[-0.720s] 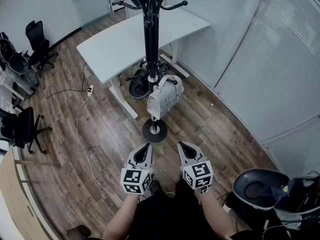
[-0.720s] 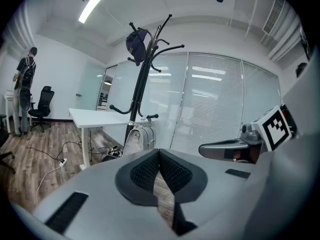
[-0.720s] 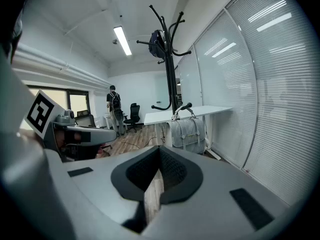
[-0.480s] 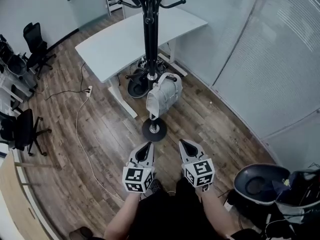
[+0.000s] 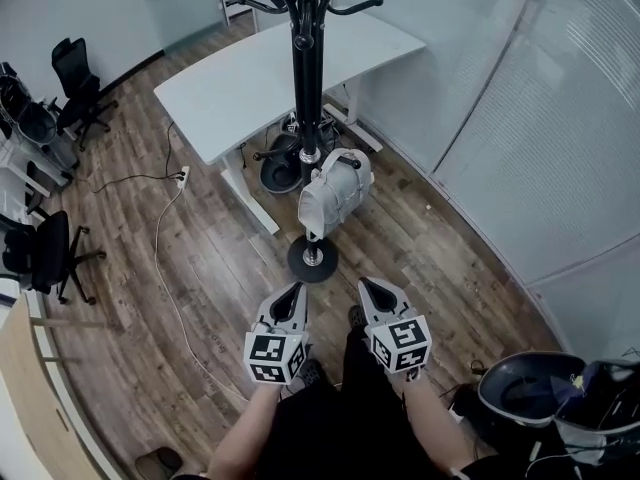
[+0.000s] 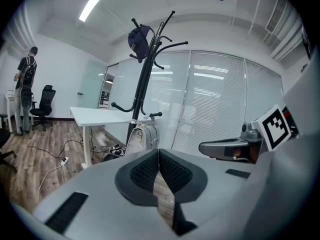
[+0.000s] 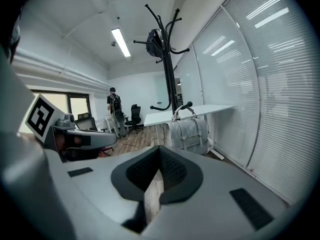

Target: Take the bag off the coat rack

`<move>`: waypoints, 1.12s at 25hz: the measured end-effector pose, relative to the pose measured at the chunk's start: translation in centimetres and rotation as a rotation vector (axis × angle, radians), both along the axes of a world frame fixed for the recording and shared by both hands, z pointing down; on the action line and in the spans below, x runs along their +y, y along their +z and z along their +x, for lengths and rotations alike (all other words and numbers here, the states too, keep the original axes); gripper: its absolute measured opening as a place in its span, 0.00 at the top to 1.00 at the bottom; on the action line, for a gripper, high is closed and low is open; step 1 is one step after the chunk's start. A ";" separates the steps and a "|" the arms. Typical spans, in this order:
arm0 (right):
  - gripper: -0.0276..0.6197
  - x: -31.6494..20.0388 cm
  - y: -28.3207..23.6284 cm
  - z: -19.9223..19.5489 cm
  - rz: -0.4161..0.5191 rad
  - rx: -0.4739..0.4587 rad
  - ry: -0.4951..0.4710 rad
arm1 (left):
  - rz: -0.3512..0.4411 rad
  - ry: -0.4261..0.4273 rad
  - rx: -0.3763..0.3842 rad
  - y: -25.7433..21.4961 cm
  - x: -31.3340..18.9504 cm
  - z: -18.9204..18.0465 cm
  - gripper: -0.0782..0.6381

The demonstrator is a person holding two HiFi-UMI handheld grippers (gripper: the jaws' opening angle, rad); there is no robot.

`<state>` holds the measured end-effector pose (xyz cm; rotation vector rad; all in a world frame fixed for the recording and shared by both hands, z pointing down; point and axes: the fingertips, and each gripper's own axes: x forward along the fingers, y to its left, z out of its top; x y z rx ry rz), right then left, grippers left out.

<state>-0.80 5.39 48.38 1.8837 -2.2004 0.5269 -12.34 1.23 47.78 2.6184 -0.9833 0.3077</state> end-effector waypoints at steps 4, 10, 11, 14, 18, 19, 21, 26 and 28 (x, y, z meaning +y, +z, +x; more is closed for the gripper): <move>0.91 -2.5 -0.2 0.6 0.009 -0.045 -0.073 | -0.005 -0.046 -0.017 0.2 -2.3 0.7 0.87; 0.91 -7.3 -0.5 3.0 0.023 -0.061 -0.176 | 0.005 -0.119 -0.034 -0.5 -6.3 2.9 0.87; 0.91 -8.1 -0.5 3.5 0.025 -0.064 -0.186 | 0.003 -0.132 -0.040 -0.4 -6.9 3.3 0.87; 0.91 -10.0 -0.2 5.1 0.027 -0.073 -0.208 | -0.001 -0.150 -0.057 -0.2 -8.1 4.7 0.87; 0.91 -12.2 1.0 7.5 0.000 -0.062 -0.226 | -0.012 -0.175 -0.081 0.5 -9.1 6.4 0.87; 0.91 -12.7 1.3 8.0 -0.007 -0.059 -0.233 | -0.018 -0.185 -0.086 0.7 -9.3 6.6 0.87; 0.91 -13.7 1.6 8.9 -0.016 -0.056 -0.254 | -0.027 -0.208 -0.092 1.1 -9.6 6.9 0.87; 0.91 -15.7 3.4 11.0 -0.058 -0.047 -0.307 | -0.052 -0.286 -0.102 2.3 -10.1 7.0 0.87; 0.91 -16.3 4.2 11.6 -0.078 -0.042 -0.327 | -0.070 -0.312 -0.104 2.8 -10.0 7.2 0.87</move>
